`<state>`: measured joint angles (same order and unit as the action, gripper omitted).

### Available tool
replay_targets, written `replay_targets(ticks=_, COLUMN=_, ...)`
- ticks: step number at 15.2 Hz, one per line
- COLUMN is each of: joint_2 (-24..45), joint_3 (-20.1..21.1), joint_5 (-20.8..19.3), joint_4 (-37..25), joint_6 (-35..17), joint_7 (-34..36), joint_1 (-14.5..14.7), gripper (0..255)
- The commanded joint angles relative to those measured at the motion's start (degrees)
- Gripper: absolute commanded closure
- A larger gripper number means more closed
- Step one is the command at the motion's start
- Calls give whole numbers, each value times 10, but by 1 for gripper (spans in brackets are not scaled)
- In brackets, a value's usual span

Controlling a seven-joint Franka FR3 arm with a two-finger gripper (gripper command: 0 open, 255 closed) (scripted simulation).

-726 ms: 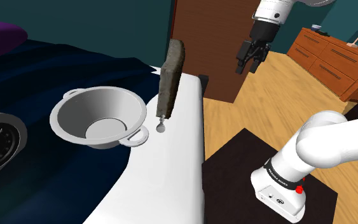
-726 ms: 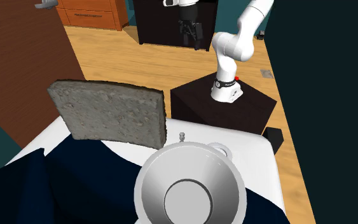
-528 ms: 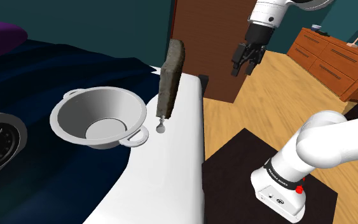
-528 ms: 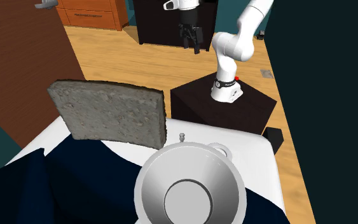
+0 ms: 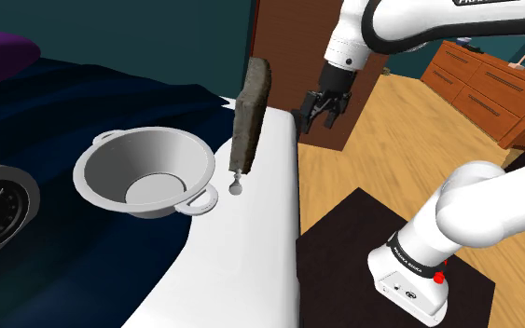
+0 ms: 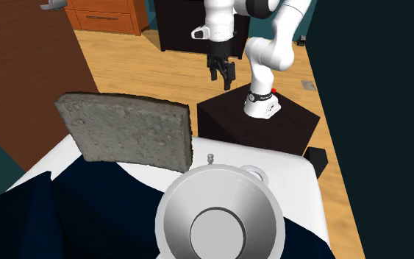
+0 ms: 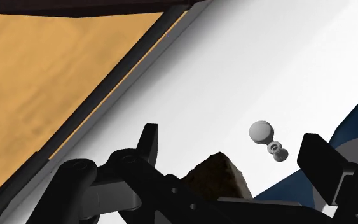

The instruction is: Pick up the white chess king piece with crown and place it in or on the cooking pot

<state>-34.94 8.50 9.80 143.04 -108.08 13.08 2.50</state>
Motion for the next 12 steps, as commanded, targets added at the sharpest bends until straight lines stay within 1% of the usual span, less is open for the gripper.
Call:
replay_targets(ticks=1, joint_2=25, joint_3=21, joint_5=3, joint_4=12, joint_6=-48, joint_7=17, joint_1=4, gripper=0)
replay_targets(ticks=4, joint_2=74, joint_3=54, joint_5=-1, joint_4=14, joint_6=-113, joint_7=46, joint_1=7, gripper=0)
replay_targets(ticks=7, joint_2=131, joint_3=86, joint_5=-14, joint_4=7, joint_6=-176, joint_7=80, joint_1=6, gripper=0)
replay_targets(ticks=10, joint_2=195, joint_3=118, joint_5=-42, joint_4=-8, joint_6=-235, joint_7=123, joint_1=0, gripper=0)
replay_targets(ticks=12, joint_2=240, joint_3=138, joint_5=-72, joint_4=-23, joint_6=-270, joint_7=157, joint_1=-5, gripper=0)
